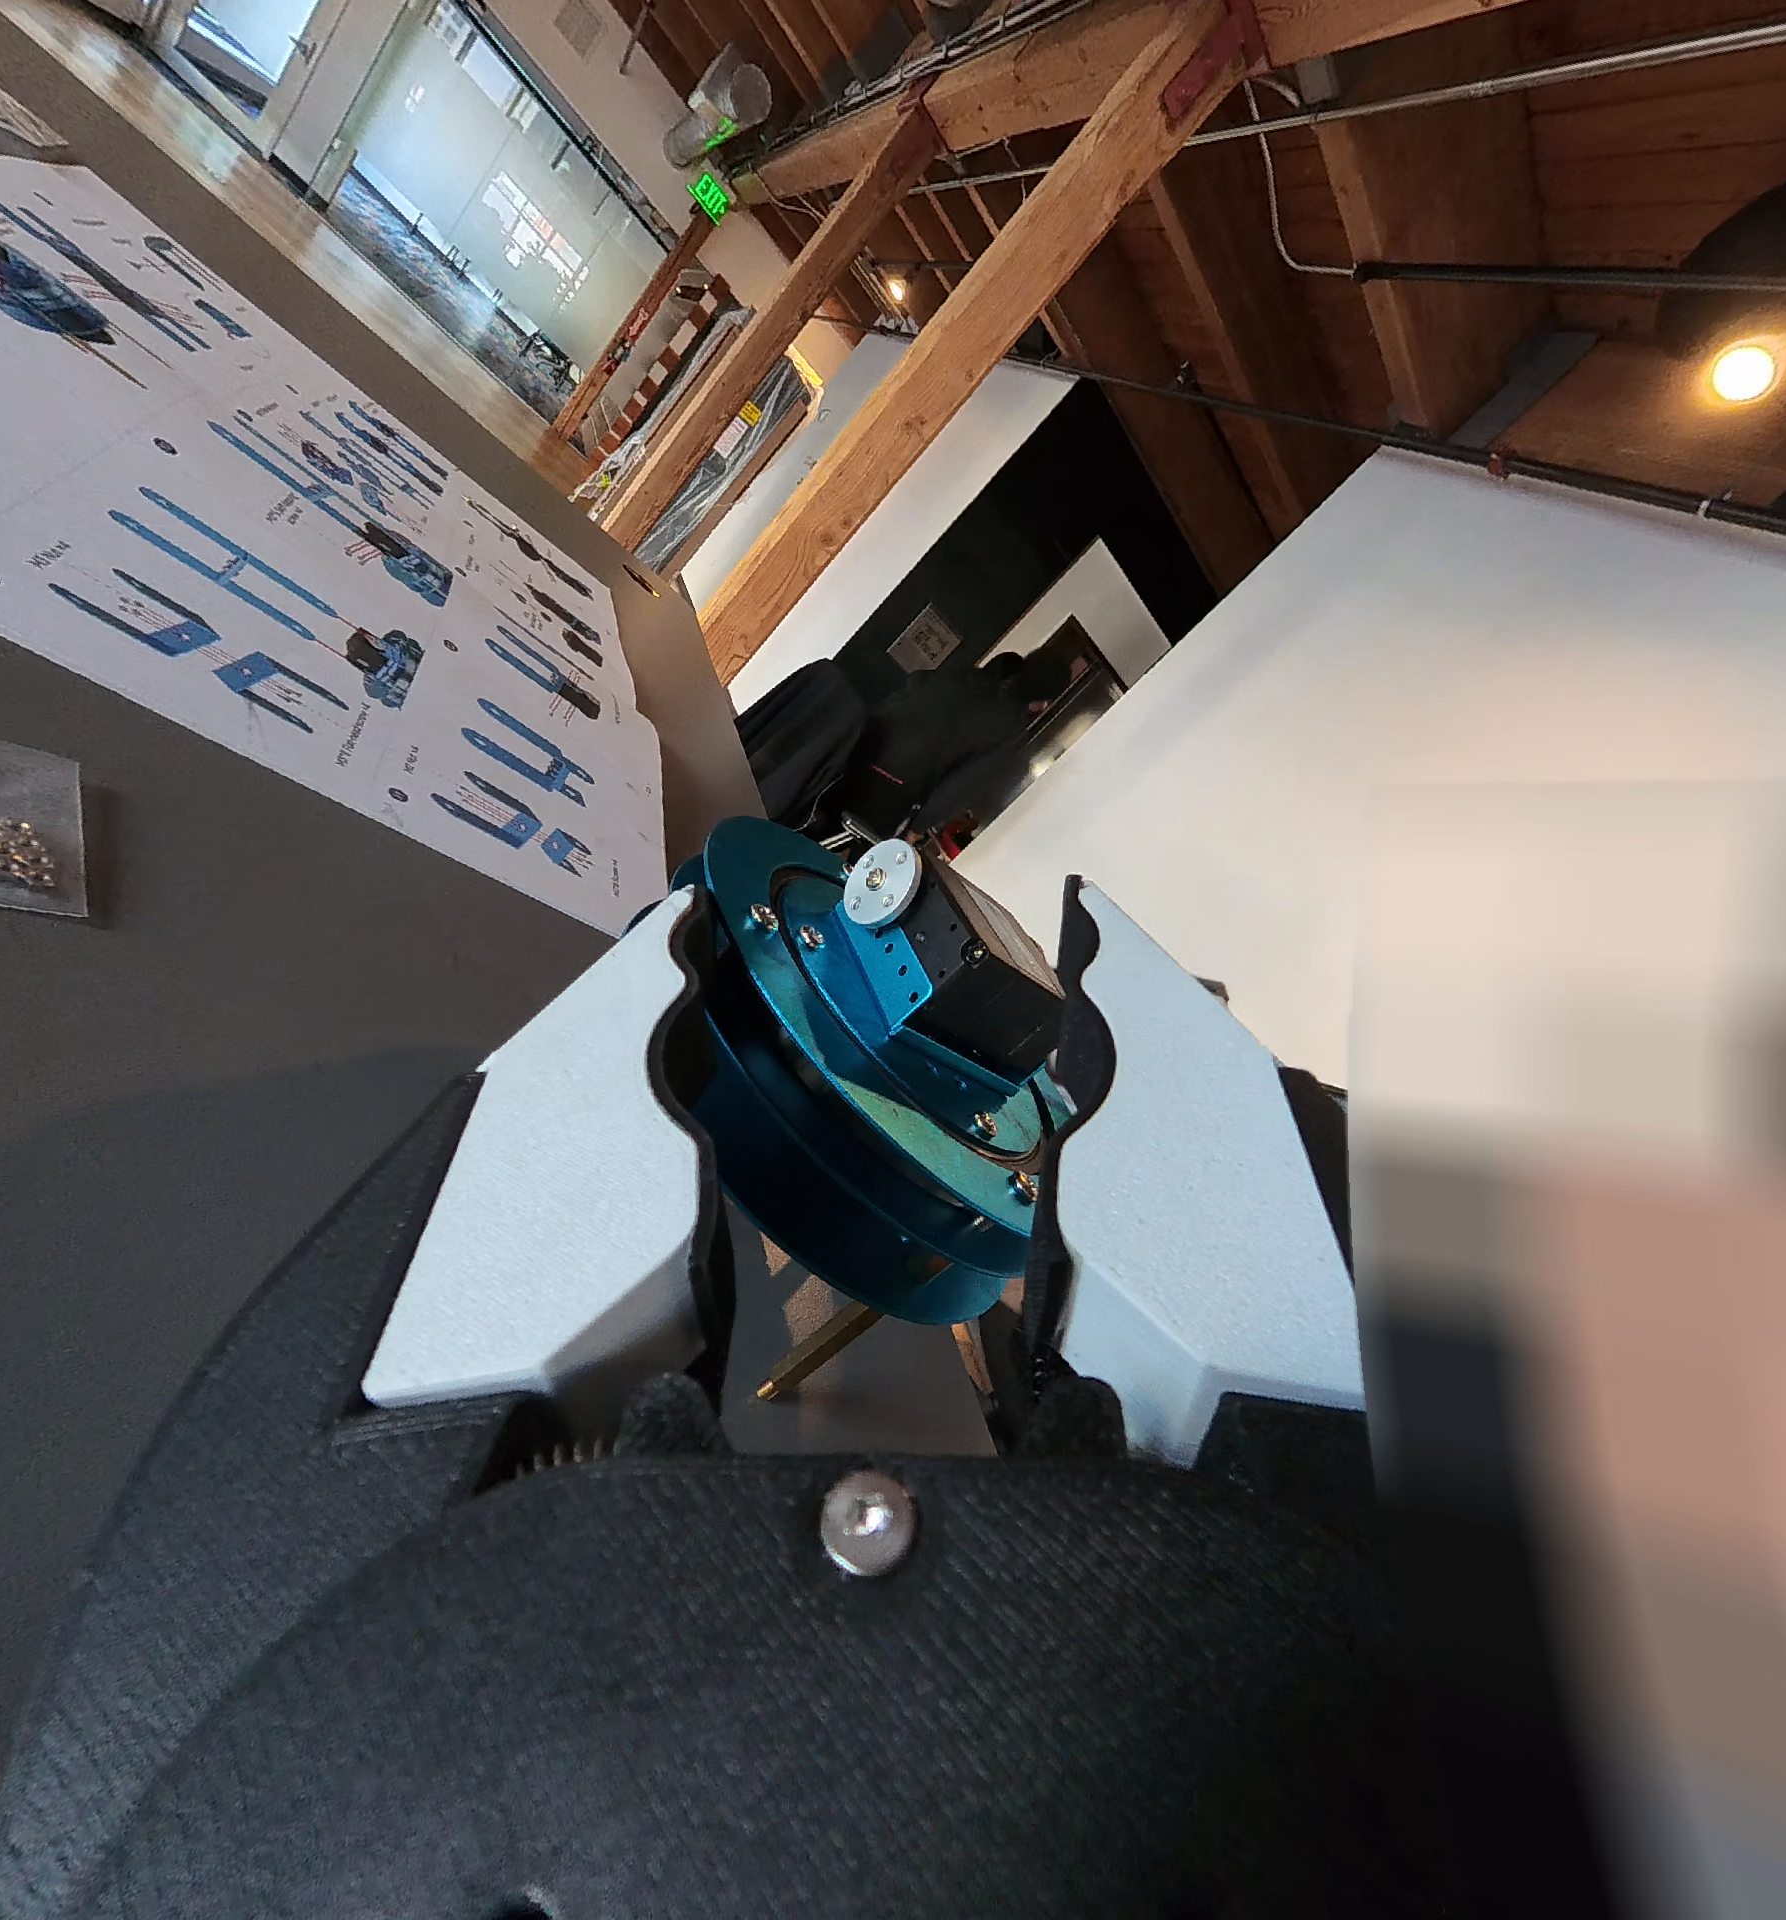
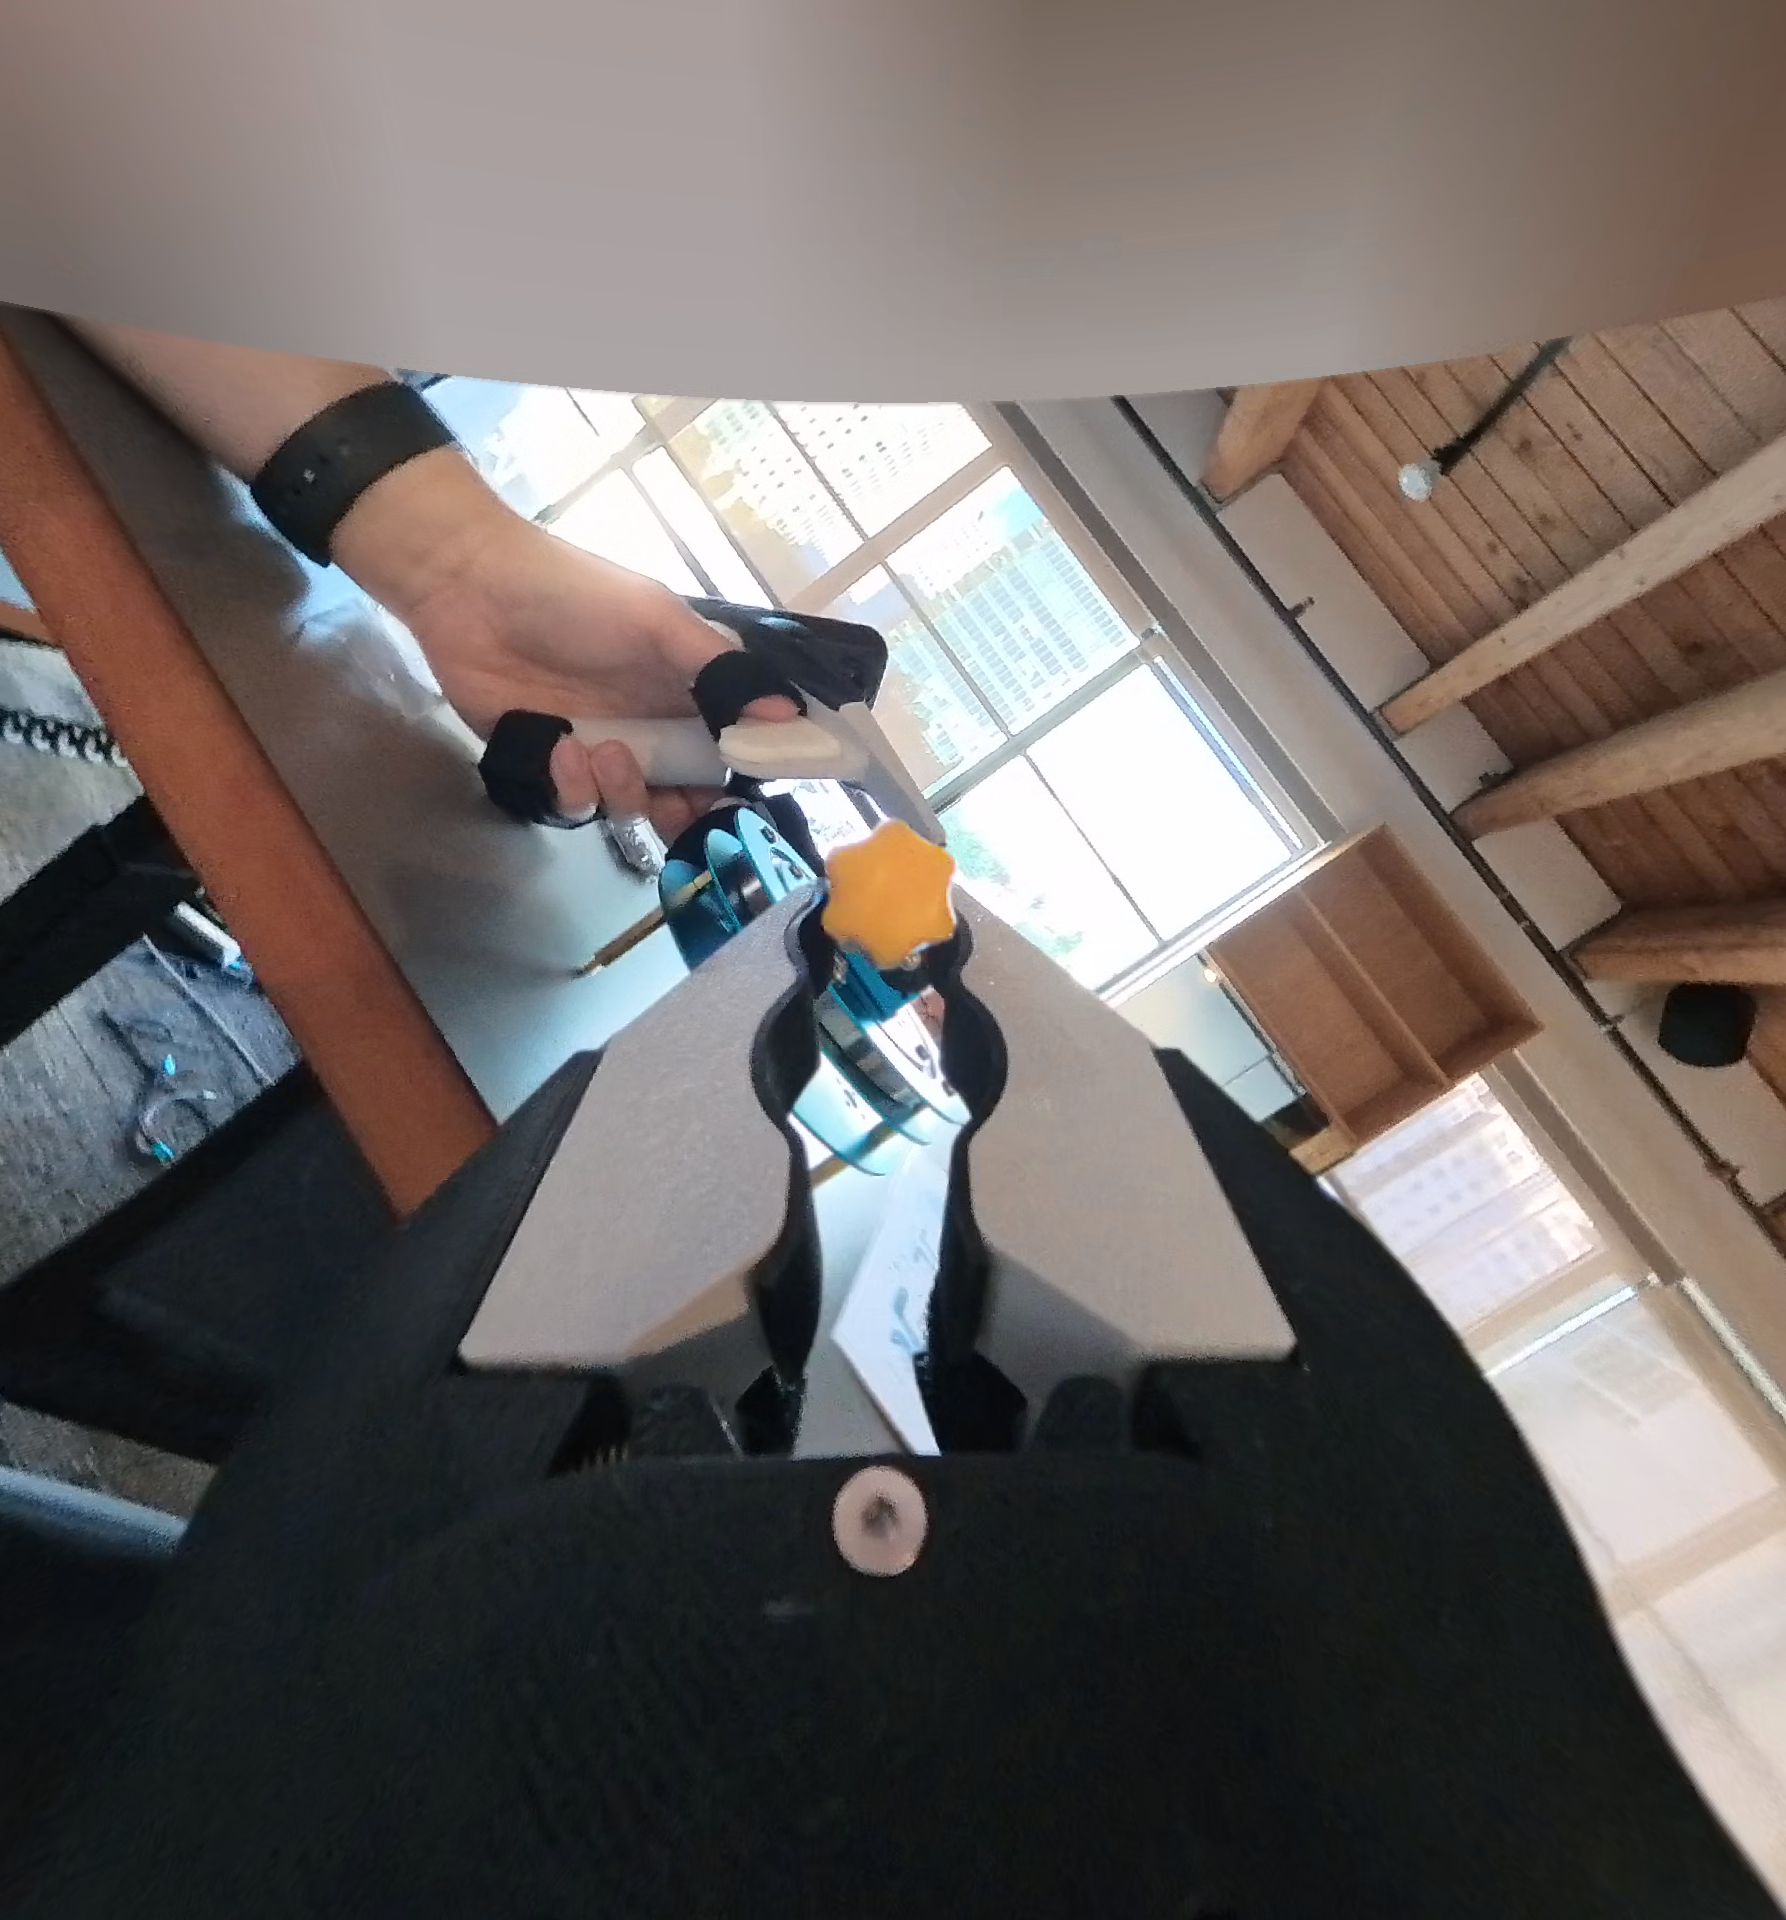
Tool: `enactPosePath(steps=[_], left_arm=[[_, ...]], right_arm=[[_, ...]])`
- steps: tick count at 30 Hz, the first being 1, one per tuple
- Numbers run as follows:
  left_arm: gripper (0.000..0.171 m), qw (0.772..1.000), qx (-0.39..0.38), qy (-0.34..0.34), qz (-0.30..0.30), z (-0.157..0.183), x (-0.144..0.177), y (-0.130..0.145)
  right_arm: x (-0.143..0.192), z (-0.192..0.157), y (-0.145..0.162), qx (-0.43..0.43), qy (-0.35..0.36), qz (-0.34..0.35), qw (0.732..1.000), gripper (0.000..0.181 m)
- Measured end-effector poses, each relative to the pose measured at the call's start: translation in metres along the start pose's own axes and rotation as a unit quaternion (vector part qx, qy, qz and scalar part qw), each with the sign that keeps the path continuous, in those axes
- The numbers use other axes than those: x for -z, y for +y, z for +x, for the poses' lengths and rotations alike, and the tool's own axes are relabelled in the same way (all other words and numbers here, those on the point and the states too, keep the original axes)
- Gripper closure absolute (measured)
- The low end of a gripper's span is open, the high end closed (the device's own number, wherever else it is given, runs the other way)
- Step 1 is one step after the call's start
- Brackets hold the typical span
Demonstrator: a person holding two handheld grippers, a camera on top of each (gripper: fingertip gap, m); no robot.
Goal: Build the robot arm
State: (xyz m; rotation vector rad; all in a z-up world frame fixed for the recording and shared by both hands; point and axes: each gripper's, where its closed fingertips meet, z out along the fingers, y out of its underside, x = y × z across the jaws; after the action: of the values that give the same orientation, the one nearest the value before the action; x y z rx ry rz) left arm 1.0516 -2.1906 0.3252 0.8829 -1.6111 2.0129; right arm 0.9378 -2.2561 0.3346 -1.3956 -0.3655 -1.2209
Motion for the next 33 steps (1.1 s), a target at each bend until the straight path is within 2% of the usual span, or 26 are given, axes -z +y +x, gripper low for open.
enactPosePath(steps=[8, 21, 28, 33], left_arm=[[0.107, 1.0, 0.011, 0.005, 0.008, 0.0, 0.0, -0.001], [0.108, 1.0, 0.005, -0.002, 0.01, -0.002, 0.0, -0.002], [0.108, 1.0, 0.002, -0.006, 0.013, -0.002, -0.001, -0.002], [0.108, 1.0, -0.002, -0.011, 0.015, -0.003, -0.001, -0.002]], right_arm=[[0.002, 0.005, 0.005, -0.115, 0.057, 0.003, 0.992, 0.166], [0.002, 0.002, 0.008, -0.153, 0.101, -0.001, 0.983, 0.165], [0.005, 0.003, 0.011, -0.234, 0.153, -0.01, 0.96, 0.166], [0.005, 0.004, 0.012, -0.294, 0.202, -0.018, 0.934, 0.166]])
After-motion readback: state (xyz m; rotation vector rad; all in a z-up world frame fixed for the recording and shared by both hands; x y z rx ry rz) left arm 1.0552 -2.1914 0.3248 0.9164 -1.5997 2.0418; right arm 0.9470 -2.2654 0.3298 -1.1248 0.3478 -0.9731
